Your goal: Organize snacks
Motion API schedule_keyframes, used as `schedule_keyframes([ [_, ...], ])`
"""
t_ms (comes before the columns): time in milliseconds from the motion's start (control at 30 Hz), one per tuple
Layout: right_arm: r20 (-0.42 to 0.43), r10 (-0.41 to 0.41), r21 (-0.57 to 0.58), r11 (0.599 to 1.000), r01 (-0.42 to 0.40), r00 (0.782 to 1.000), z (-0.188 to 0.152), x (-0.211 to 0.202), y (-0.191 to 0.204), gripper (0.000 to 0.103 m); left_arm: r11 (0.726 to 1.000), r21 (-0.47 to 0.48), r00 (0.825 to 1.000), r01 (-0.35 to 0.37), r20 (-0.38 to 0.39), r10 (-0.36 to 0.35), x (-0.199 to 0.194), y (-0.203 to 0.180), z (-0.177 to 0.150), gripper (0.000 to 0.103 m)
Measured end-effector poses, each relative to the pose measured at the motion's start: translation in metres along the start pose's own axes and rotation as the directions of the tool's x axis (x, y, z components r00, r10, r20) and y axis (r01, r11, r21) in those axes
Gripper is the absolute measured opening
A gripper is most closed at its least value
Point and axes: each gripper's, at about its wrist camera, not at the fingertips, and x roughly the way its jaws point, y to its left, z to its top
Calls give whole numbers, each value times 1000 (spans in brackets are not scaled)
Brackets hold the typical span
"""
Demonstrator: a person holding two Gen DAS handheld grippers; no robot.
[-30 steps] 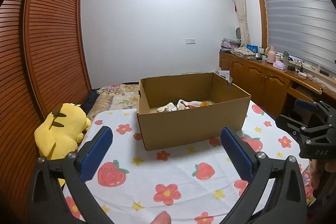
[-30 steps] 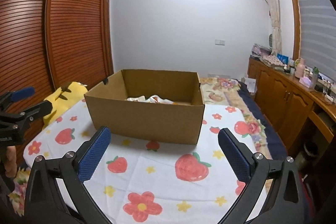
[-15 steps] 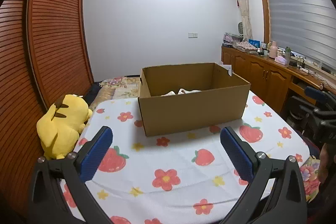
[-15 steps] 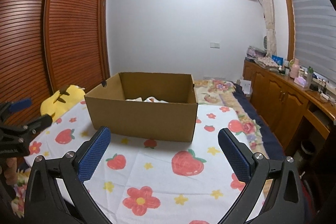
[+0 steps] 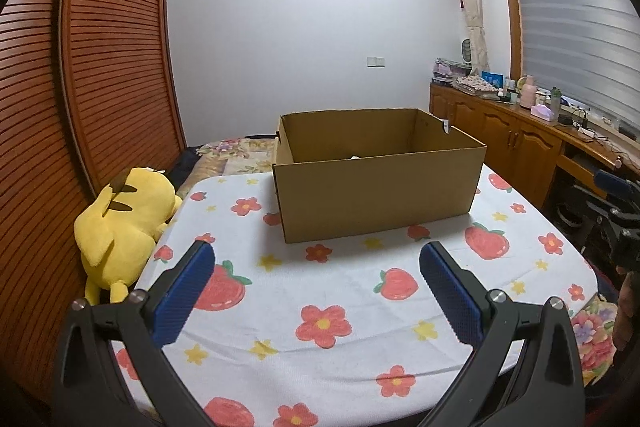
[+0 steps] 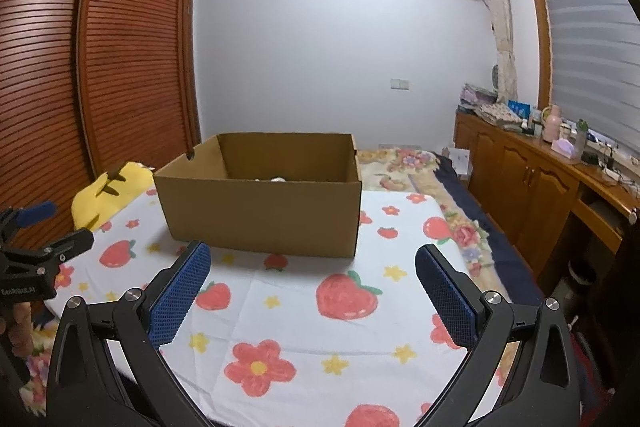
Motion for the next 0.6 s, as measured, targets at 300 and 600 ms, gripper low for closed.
schedule_keyframes([
  [300,-16,-8,0,1000,8,1000,-8,4,-1,103,1000,-20,1000,-2,-8,2,4,5,-3,103],
  [600,-16,-8,0,1000,8,1000,-8,3,-1,103,1000,-25,1000,-6,-2,6,3,6,-2,103],
])
